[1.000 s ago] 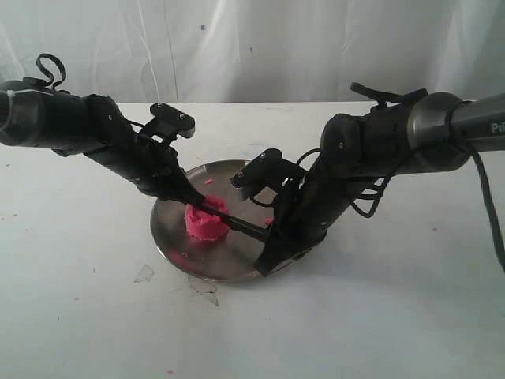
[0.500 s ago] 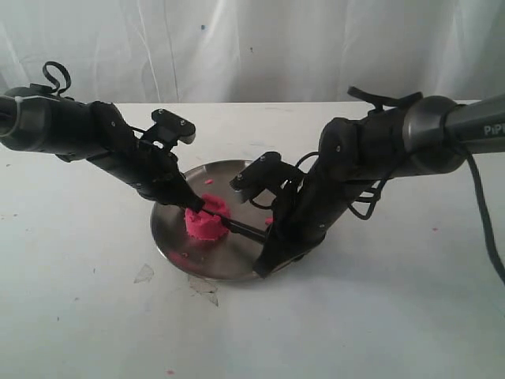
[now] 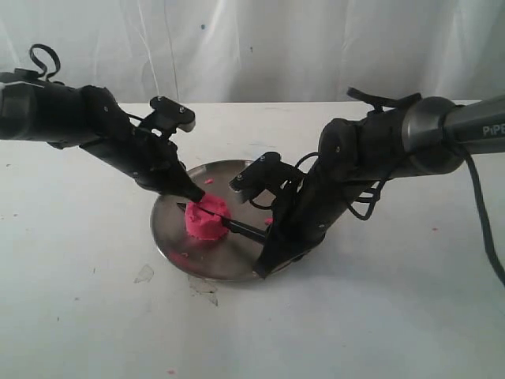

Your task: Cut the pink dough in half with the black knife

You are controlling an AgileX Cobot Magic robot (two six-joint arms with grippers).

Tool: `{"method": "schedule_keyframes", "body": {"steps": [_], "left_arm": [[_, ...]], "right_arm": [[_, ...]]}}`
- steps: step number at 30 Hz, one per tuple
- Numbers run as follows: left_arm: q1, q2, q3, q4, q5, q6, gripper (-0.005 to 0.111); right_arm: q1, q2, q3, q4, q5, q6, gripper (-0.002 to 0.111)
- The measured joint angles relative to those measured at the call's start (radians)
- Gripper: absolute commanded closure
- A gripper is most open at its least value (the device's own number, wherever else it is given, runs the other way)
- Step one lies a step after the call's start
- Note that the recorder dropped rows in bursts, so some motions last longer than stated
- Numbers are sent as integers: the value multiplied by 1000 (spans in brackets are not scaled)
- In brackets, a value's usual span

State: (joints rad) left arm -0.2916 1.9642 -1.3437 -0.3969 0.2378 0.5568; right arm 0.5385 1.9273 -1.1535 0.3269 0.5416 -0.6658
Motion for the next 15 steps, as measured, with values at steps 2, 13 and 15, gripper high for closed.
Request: {"method": "schedule_keyframes", "body": {"steps": [2,13,15], "left_arm": [[0,-25,0,0,22,0,107],[0,-67,0,0,137,0,107],[0,-65,0,0,135,0,107]], "right_arm": [[0,0,0,0,0,0,108],[0,0,0,0,0,0,108],[0,0,0,0,0,0,108]]}}
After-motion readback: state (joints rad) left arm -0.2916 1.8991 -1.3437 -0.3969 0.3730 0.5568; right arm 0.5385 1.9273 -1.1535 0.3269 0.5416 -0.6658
